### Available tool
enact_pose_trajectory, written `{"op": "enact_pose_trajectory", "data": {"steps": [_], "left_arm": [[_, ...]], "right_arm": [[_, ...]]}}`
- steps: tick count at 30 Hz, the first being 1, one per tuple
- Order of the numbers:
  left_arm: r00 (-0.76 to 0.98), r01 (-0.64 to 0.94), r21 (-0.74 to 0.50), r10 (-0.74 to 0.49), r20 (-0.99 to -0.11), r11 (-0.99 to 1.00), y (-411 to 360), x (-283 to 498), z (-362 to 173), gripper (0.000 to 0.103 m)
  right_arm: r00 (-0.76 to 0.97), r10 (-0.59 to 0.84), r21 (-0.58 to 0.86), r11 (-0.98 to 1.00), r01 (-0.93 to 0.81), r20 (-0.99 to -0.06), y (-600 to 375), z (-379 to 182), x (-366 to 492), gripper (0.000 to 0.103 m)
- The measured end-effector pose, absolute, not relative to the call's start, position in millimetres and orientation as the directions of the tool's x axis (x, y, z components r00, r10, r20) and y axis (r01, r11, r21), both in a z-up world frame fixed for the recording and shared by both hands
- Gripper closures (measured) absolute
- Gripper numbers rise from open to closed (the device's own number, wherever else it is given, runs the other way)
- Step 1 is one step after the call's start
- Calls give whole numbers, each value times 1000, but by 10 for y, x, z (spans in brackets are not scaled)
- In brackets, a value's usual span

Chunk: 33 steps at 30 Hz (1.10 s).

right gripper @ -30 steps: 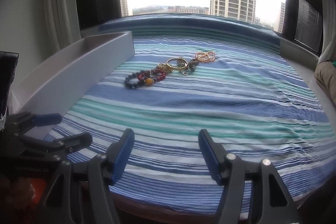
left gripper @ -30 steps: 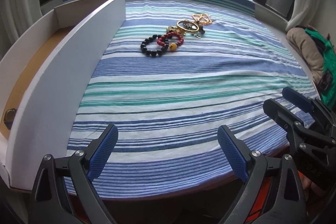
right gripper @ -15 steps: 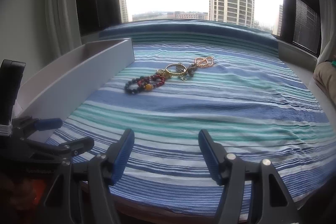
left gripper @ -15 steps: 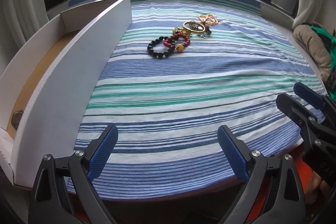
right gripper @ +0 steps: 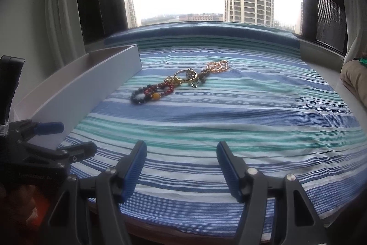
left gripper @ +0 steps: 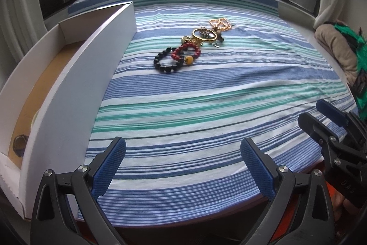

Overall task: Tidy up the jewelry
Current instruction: 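Move both tools back over the remaining jewelry pile, then grasp the black and red bead bracelets together with the left tool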

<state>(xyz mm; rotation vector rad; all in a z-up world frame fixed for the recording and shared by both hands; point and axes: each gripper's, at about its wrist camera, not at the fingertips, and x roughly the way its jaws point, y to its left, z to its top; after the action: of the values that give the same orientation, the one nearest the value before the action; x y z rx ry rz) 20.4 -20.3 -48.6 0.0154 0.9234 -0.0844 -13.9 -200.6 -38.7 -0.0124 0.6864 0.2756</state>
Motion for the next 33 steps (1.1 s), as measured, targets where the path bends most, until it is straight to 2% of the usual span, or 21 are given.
{"op": "enact_pose_trajectory", "data": {"steps": [12,19,20,21,28,29,31,32,33], "left_arm": [[571,50,-44,-64,-819,998,-140,644,-401,2],[583,32,-61,-68,-810,998,-124,1286,-359,4],[576,23,-61,-63,-815,998,-118,1418,-401,7],[568,23,-62,-64,-820,998,-122,1543,-453,16],[465,-5,-78,-67,-883,997,-131,2337,-976,47],[459,-20,-94,-74,-885,995,-108,2398,-1031,56],[440,-35,-156,-125,-889,987,-64,2494,-1104,62],[449,-42,-169,-133,-884,985,-58,2508,-1109,69],[449,-30,-183,-150,-881,983,-65,2520,-1109,90]], "right_arm": [[731,250,112,966,-233,-635,-2128,-483,-64,38],[719,257,130,965,-227,-646,-2184,-551,-30,38],[718,257,132,965,-227,-647,-2195,-559,-29,39],[717,257,134,965,-225,-648,-2206,-571,-31,38],[705,253,153,967,-202,-663,-2307,-639,2,38],[706,250,152,968,-200,-662,-2317,-634,1,39],[709,246,148,969,-198,-661,-2339,-629,-4,38],[710,243,145,970,-196,-661,-2347,-633,-14,38],[709,239,143,971,-193,-663,-2350,-642,-15,38]]}}
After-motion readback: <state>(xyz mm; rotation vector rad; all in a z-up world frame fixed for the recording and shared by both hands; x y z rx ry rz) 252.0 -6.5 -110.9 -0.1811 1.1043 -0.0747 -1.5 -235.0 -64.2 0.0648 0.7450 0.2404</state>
